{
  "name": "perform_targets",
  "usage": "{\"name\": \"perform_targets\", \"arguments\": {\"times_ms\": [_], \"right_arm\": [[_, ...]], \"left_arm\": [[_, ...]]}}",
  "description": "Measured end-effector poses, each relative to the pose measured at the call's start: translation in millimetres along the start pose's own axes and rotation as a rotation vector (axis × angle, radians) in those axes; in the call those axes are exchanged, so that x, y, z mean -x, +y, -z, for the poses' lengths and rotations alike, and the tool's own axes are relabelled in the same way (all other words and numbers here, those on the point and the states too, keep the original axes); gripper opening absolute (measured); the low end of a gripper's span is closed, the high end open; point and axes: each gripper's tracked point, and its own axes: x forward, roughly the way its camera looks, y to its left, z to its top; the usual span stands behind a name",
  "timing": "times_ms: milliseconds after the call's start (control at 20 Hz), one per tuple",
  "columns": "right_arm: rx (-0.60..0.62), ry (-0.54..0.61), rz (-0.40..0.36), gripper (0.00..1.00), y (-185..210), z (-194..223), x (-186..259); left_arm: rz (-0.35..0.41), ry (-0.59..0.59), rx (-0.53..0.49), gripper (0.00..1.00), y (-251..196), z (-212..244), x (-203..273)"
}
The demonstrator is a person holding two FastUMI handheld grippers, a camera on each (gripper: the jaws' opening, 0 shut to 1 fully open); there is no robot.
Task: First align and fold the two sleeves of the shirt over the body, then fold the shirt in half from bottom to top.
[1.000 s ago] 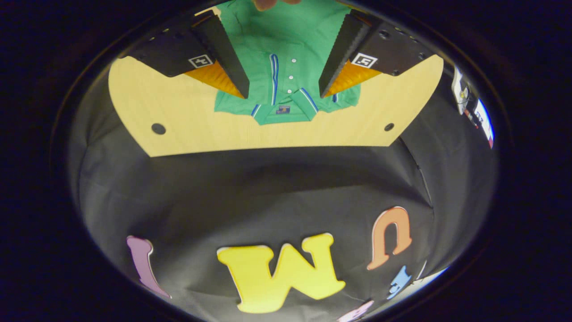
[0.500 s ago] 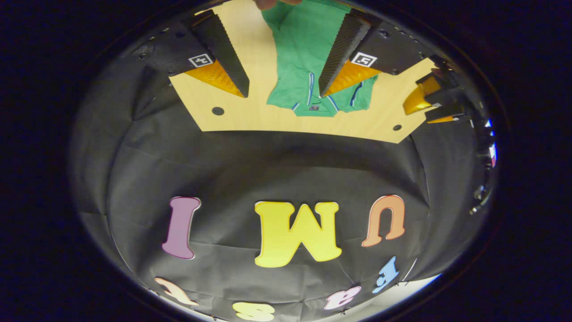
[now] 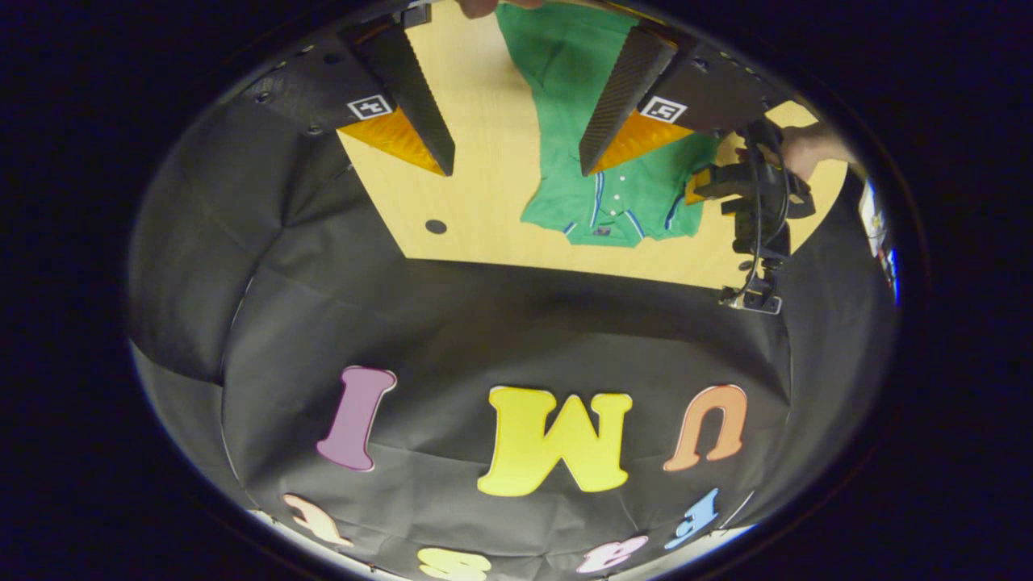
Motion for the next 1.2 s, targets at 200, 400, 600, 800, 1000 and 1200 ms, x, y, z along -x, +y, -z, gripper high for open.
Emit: {"name": "perform_targets", "arguments": {"times_ms": [200, 400, 600, 800, 1000, 1200], "right_arm": [[-0.010, 0.068, 0.028, 0.95, -4.0, 23.0, -3.0], [-0.039, 0.111, 0.046, 0.96, -6.6, 32.0, -15.2], [-0.047, 0.138, 0.036, 0.95, -0.7, 35.6, -23.8], [-0.041, 0.139, 0.014, 0.95, 7.8, 34.1, -29.2], [-0.049, 0.147, -0.007, 0.95, 12.8, 35.4, -32.0], [-0.065, 0.141, -0.015, 0.95, 8.3, 33.2, -32.9]], "left_arm": [[-0.034, 0.045, -0.014, 1.00, 11.0, 18.8, -31.9], [-0.024, 0.061, -0.038, 0.96, 14.5, 22.9, -42.8], [-0.014, 0.053, -0.060, 0.60, 19.0, 18.8, -42.6], [0.015, 0.015, -0.064, 0.29, 21.5, 8.5, -40.0], [0.094, 0.022, -0.041, 0.09, 12.5, 3.0, -36.2], [0.095, -0.027, -0.039, 0.07, 7.4, -19.6, -24.3]]}}
